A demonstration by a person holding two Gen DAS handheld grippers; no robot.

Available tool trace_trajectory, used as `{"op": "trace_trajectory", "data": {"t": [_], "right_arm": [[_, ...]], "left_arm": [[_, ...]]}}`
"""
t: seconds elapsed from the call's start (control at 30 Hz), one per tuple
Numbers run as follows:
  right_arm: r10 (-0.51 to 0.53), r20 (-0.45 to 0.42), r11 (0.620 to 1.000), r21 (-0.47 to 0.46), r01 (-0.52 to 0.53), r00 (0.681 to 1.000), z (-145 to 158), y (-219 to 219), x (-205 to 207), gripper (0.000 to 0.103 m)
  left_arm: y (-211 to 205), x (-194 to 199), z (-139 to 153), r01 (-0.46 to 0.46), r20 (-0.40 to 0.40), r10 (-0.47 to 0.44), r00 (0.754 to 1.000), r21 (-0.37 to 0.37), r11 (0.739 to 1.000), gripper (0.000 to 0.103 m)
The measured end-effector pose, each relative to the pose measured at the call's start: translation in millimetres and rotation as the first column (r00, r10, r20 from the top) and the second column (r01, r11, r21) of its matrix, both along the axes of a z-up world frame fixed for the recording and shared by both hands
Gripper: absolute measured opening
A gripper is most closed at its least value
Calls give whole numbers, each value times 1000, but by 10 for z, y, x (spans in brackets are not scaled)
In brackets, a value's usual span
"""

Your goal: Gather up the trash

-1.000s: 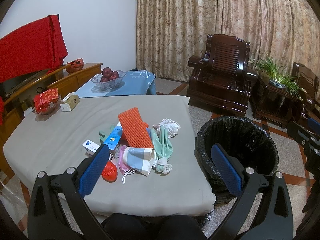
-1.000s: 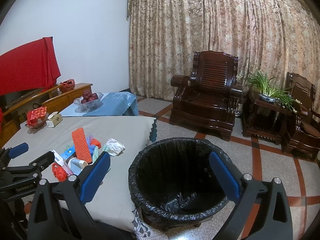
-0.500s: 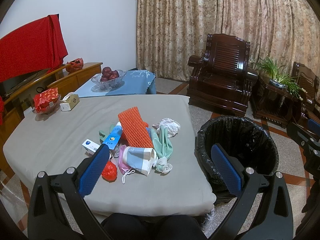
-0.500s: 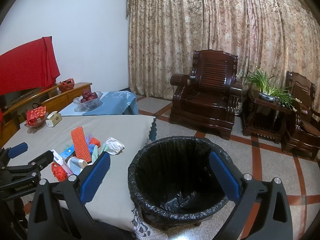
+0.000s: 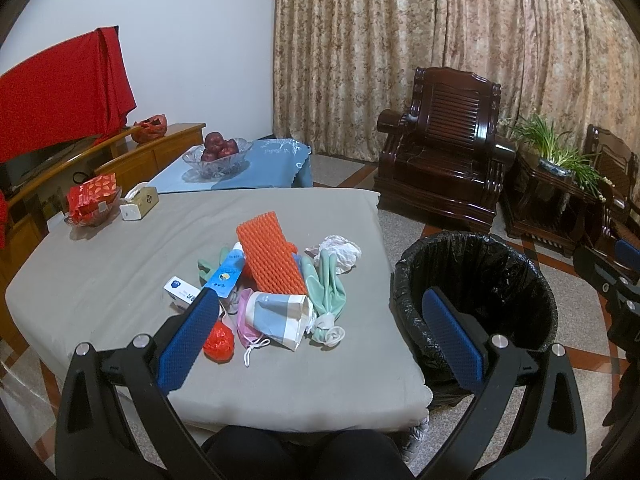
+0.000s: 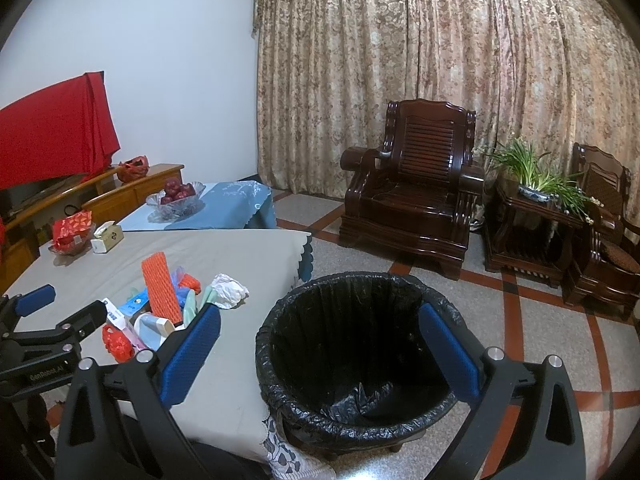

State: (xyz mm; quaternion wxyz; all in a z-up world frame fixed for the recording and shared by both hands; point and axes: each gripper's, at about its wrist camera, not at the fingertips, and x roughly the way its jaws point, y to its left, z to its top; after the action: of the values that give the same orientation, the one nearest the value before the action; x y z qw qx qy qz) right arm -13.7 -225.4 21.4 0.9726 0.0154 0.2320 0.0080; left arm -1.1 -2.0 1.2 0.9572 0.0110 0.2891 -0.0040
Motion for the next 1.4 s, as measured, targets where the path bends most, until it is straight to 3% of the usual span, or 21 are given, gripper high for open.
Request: {"op": "trace_trajectory", "data": {"t": [0.3,0.47,0.57,0.67,0.93,1.07,1.4], "right_arm": [[2,-5,1000,-3,-2,1000,-23,-37,-20,97],[7,-14,1000,-2,-7,1000,-163,-75,3,97],[17,-20,1000,8,-17,1000,-148,28,57,97],[44,-26,999,23,-44,999,-177,190,138,97],[161,-63,987,38,-159,985,-450,792,477,78],[245,-105,969,52,-241,964,-715,1174,688,64],[351,-214,936,50,-349,911,-1321,1878,1171,51]], "left_arm": [[14,-40,77,-1,-3,1,1000,-3,1000,98],[86,-4,-53,-2,-12,2,1000,-15,1000,98],[244,81,-194,21,-12,-22,1000,-63,998,98],[441,132,-258,-18,-14,17,1000,-72,997,98],[1178,303,-500,-196,-28,196,980,-8,981,98],[1458,418,-621,-229,-48,229,972,17,973,98],[1840,614,-989,-254,-105,256,961,29,967,98]]}}
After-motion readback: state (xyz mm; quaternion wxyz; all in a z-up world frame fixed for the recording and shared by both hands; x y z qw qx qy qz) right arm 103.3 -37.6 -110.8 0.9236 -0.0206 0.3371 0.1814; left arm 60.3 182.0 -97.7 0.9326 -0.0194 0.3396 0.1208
